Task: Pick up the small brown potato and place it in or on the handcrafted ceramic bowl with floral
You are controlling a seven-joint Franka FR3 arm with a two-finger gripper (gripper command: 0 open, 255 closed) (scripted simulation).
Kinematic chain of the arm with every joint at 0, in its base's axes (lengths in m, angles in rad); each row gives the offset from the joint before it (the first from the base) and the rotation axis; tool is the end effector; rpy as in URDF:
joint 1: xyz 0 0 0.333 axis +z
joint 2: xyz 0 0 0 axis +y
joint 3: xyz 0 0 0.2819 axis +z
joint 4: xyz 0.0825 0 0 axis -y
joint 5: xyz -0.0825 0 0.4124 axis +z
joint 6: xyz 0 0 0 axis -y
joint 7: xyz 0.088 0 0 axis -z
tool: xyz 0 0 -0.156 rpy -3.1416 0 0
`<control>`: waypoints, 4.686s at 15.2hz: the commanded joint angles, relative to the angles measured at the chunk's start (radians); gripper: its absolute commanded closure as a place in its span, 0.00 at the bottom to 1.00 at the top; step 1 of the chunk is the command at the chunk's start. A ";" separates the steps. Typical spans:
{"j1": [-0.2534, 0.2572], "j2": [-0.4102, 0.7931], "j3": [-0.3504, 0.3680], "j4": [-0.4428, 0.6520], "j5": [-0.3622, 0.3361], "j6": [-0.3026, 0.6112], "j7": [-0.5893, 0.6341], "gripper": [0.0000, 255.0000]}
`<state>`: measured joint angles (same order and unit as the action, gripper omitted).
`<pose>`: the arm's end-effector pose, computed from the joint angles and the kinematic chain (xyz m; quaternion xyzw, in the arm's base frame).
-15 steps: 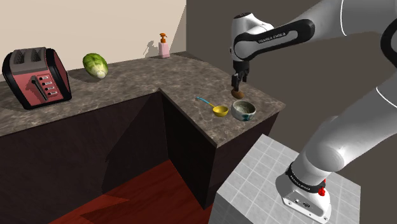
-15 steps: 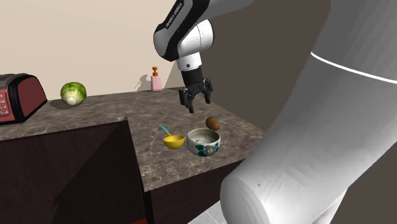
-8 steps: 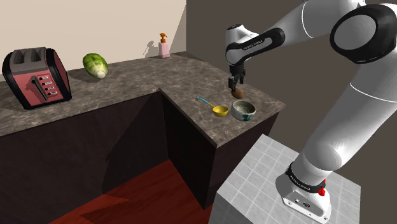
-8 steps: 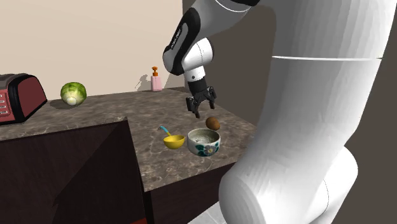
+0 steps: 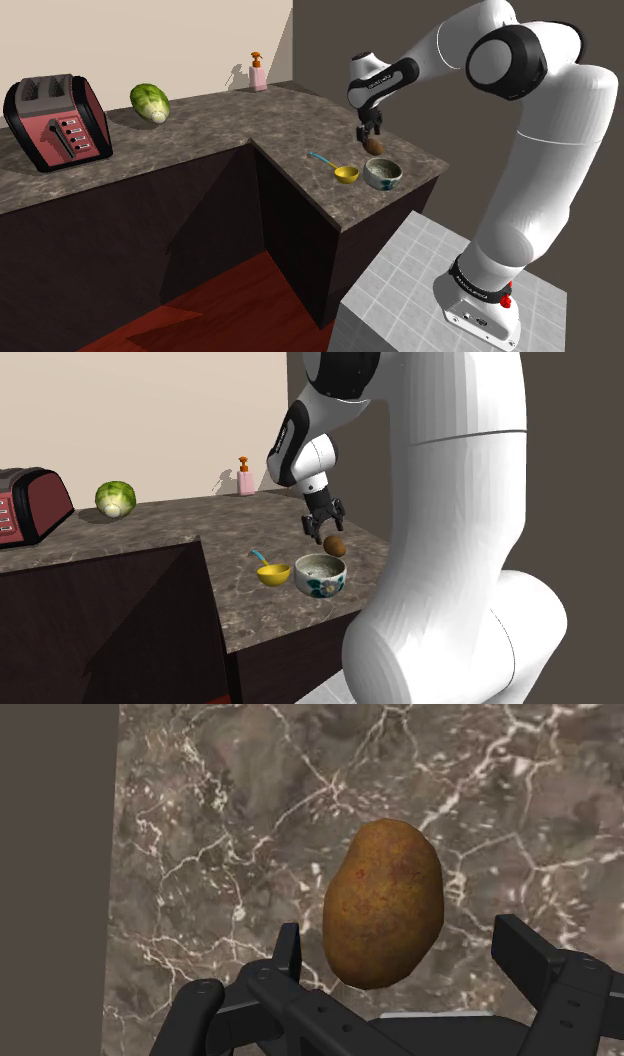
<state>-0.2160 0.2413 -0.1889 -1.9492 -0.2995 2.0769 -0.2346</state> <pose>0.5440 -0.2635 0.2569 0.9873 -0.0032 -0.0994 0.1236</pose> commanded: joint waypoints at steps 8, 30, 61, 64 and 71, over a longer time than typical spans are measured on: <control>-0.015 0.040 -0.009 -0.037 -0.007 0.080 0.002 0.00; -0.011 -0.009 -0.008 -0.005 -0.003 0.001 -0.018 1.00; 0.066 -0.415 0.061 -0.187 -0.025 -0.257 0.072 1.00; 0.087 -0.511 0.092 -0.282 -0.021 -0.273 0.120 1.00; 0.115 -0.626 0.137 -0.426 -0.003 -0.264 0.194 1.00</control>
<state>-0.1013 -0.3816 -0.0526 -2.3614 -0.3019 1.8030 -0.0456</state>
